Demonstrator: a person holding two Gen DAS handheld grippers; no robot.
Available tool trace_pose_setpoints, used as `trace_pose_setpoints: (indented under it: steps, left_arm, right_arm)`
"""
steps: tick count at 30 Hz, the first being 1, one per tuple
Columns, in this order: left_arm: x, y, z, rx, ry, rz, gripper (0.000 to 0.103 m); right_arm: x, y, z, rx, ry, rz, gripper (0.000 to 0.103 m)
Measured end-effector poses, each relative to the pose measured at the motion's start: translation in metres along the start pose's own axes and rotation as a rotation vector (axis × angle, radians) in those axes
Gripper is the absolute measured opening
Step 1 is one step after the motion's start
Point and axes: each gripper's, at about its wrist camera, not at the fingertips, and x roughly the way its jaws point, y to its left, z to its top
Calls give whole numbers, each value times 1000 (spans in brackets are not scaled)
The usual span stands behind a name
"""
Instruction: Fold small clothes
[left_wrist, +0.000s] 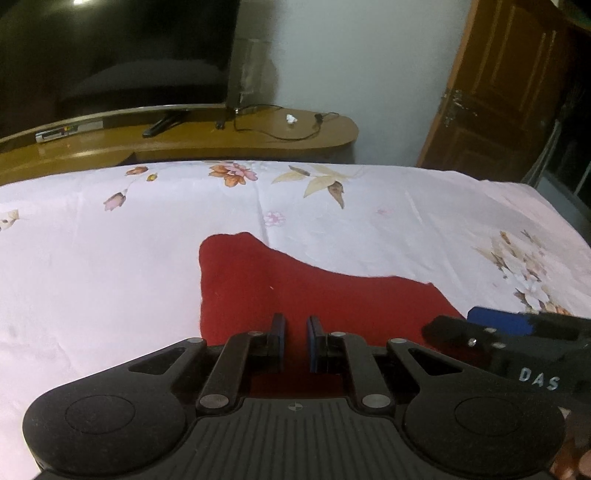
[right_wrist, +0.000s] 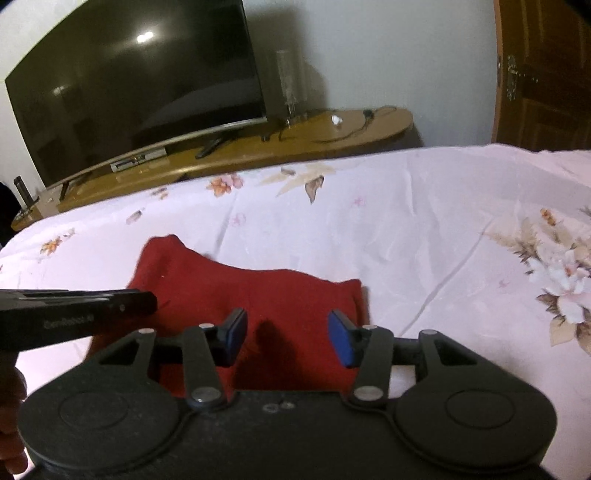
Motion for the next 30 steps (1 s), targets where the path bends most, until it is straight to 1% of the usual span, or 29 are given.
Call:
trace_pose_setpoints:
  steps: [3,7,10,12,17,19,21,23,25,28,30]
  left_arm:
    - [-9,-6,-5,23,-3,3,12]
    - [-28,-11,-12,13,2,-28,12]
    - [-46,-13,-26,29,9,-42,12]
    - [-59,-13,-41,21,18,-62,12]
    - [-80,-17,-79,31,29,-73,12]
    - [-82,-19,-93,27,59,-93,12]
    - [-84,-23,-105,50,59,-84,12]
    - [-84,-26,-112,65,64,-79,12]
    - [-85,-27,-115,53,71,-82,12]
    - [-88,-30,-122,54,75,-87,12]
    - [-89,-32,-127,73,70,-81,12]
  right_arm:
    - [-13,0,-3,0,-16,1,48]
    - [-34,4,-5,-19,-54,5,48]
    - [-56,9,-9,-50,-84,13,48]
    - [-70,14,-16,-76,-87,28,48]
    - [-88,16,-56,-92,-29,43,47]
    - [-91,17,-71,-96,-7,36,47]
    - [-91,17,-84,-107,15,35,47]
    - [-84,15,-97,-115,60,10,47]
    - [-75,7,-107,-100,105,-24,48]
    - [-80,1,-107,-59,103,-2,47]
    - [-87,3,-106,-64,82,9,47]
